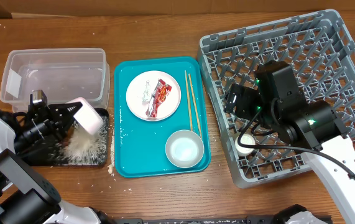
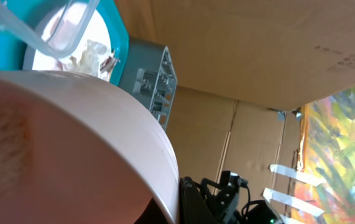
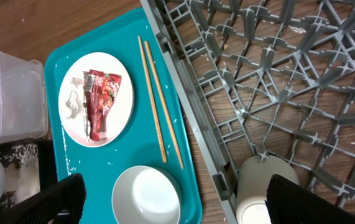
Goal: Sort waste into correct bins and load items into the dishwasher
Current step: 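Tip the pink bowl over the black tray to dump the scraps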
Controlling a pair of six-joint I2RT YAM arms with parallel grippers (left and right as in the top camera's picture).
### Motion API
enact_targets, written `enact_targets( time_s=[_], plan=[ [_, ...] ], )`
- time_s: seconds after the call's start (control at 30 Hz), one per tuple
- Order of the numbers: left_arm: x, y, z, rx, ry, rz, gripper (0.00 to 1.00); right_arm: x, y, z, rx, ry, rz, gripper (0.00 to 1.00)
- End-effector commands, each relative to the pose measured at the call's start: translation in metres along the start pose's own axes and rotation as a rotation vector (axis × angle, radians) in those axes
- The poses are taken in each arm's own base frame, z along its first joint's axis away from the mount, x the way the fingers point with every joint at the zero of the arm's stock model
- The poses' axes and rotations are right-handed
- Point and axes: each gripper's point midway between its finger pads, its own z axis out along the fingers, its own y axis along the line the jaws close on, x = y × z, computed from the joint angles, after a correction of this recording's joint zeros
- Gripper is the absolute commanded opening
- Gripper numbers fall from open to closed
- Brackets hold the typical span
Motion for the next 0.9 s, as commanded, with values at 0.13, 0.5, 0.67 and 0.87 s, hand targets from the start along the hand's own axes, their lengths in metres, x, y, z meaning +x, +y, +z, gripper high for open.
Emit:
enact_targets(
  time_s=[0.13, 0.5, 0.67, 0.87],
  plan=[
    [0.004, 0.004, 0.0, -0.035, 0.013, 0.07, 0.04, -0.004, 0.007, -0.005, -0.029, -0.009, -0.006, 0.95],
    [0.006, 0.008, 0.0, -0.059, 0.022, 0.099, 0.04, -0.004, 0.006, -0.005, -0.027, -0.007, -0.006, 0.95],
    [0.006, 0.014, 0.0, -0.092, 0.028, 0.083, 0.04, -0.003, 0.006, -0.005, -0.025, -0.004, -0.006, 0.95],
    [0.026, 0.025, 0.001, -0.195, 0.093, 0.07, 0.04, -0.003, 0.006, -0.005, -0.023, -0.003, -0.006, 0.96]
  ],
)
